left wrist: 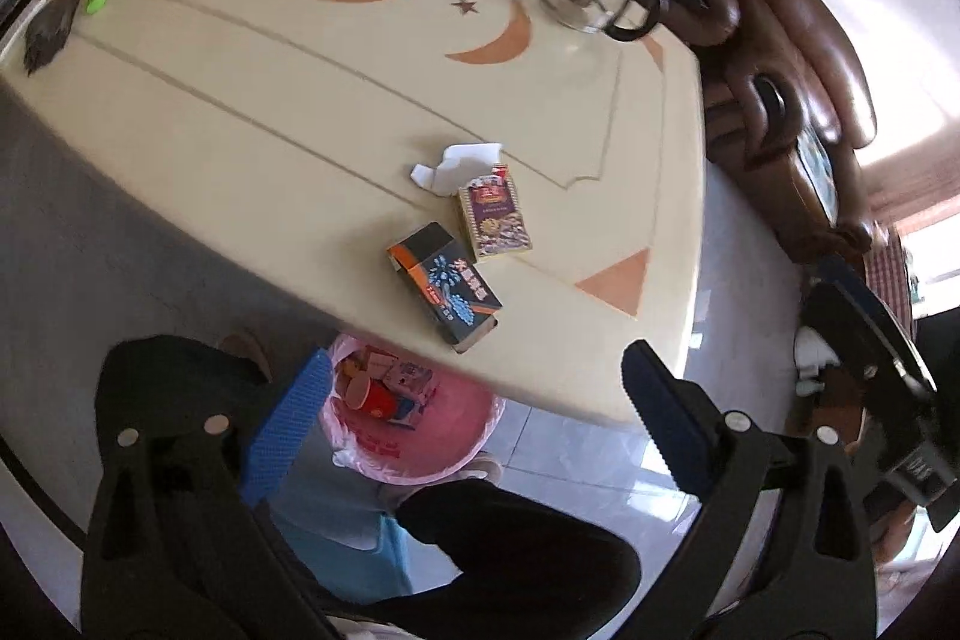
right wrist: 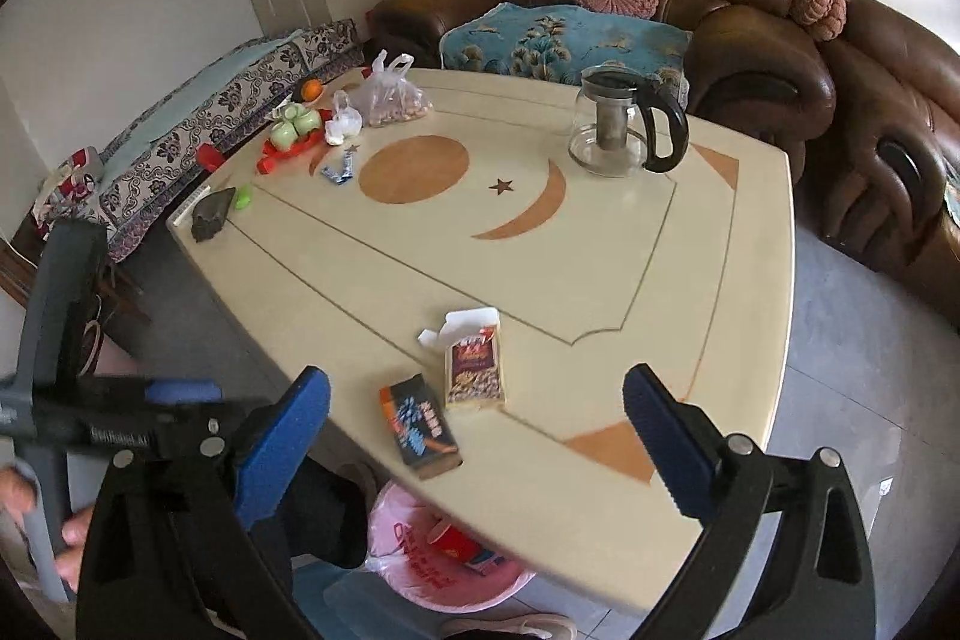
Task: Collect trash
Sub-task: 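Move both open tools back to the card box and firework box, then grasp the dark firework box with the left tool while the right tool grasps the playing-card box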
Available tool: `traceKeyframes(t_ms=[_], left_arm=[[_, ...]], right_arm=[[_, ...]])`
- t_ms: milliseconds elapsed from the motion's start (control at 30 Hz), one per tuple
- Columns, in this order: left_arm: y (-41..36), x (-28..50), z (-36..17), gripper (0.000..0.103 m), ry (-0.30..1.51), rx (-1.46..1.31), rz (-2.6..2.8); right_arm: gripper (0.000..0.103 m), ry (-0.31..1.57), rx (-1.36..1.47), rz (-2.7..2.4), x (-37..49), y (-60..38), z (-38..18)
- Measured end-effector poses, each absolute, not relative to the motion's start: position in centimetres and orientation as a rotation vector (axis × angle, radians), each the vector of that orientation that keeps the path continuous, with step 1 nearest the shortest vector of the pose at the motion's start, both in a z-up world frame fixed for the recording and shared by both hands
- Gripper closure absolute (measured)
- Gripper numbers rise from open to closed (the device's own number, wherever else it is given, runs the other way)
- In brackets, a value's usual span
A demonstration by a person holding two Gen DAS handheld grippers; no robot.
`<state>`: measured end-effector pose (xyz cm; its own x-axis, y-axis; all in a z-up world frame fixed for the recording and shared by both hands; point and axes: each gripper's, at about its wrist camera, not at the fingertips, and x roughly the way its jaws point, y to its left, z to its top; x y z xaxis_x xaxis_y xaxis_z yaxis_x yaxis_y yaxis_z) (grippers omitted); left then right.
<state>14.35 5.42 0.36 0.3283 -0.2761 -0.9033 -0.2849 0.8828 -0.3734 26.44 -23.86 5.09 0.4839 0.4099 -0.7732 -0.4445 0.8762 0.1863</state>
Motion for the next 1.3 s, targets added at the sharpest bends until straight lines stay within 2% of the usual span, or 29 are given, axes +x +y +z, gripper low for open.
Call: traceKeyframes(t_ms=[200,667,1000,1300], left_arm=[[5.5,16.0,-2.9,0.008,1.289,-0.55,0.105],[5.9,19.0,-10.7,0.008,1.372,-0.653,0.274],[5.8,20.5,-14.6,0.008,1.419,-0.682,0.365],[5.6,21.7,-16.9,0.008,1.469,-0.706,0.381]], right_arm=[[0.007,0.99,-0.032,0.554,30.1,-22.5,2.4],[0.007,1.238,-0.091,0.604,36.8,-17.4,-8.2],[0.007,1.385,-0.112,0.58,40.7,-14.3,-15.1],[0.007,1.441,-0.213,0.561,41.3,-11.5,-18.9]])
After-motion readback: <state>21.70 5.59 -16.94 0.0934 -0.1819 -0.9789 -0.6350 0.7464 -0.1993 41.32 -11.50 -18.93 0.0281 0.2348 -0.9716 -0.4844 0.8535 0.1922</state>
